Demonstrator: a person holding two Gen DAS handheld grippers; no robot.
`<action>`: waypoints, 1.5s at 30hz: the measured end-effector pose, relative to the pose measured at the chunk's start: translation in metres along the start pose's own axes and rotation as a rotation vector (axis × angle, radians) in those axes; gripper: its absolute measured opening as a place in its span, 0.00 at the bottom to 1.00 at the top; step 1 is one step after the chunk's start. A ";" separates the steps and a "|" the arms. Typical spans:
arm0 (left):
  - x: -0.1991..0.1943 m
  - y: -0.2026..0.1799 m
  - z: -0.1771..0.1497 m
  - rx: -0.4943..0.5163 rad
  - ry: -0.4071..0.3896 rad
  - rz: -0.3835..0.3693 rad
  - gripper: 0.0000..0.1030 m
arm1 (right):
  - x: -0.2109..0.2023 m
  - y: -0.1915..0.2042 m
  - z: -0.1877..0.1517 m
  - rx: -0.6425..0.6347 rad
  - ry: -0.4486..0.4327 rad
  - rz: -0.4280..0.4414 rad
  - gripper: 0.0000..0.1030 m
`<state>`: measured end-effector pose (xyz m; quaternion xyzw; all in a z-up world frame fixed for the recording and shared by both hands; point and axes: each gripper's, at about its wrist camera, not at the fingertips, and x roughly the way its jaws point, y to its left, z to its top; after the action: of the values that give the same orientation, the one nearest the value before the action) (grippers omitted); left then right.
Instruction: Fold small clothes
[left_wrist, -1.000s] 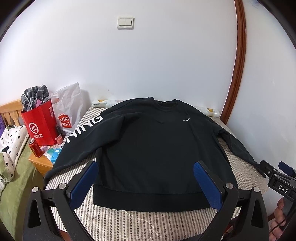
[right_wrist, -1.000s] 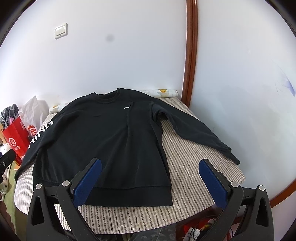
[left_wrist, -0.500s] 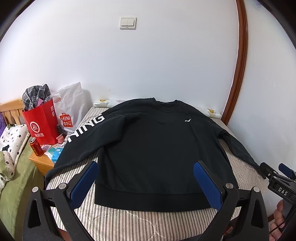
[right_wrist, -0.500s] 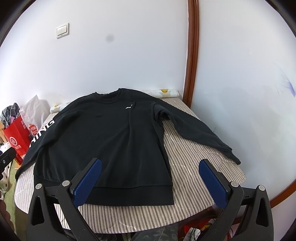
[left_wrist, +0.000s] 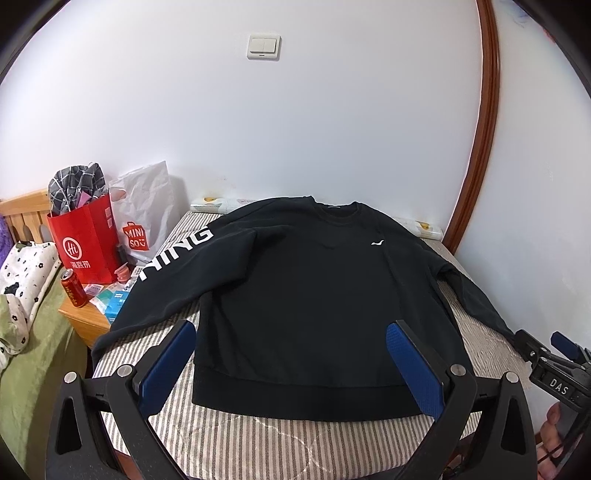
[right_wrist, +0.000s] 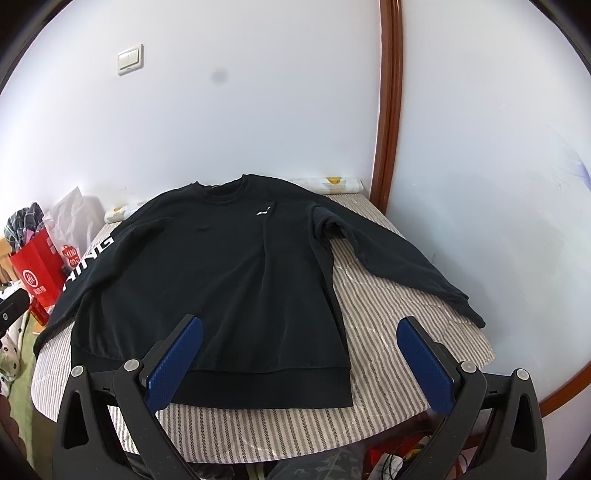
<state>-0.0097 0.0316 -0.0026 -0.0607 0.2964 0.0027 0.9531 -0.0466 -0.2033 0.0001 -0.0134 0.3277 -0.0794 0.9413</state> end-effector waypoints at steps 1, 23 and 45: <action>0.000 0.001 0.000 0.000 0.000 0.000 1.00 | 0.001 0.000 0.000 0.000 0.002 0.000 1.00; 0.050 0.040 -0.007 -0.052 0.057 0.004 1.00 | 0.046 0.021 0.001 -0.049 0.049 -0.022 1.00; 0.158 0.138 -0.053 -0.327 0.252 0.000 1.00 | 0.157 0.042 0.005 -0.013 0.180 0.016 1.00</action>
<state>0.0853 0.1580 -0.1513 -0.2143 0.4089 0.0434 0.8860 0.0840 -0.1873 -0.0960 -0.0097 0.4118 -0.0709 0.9085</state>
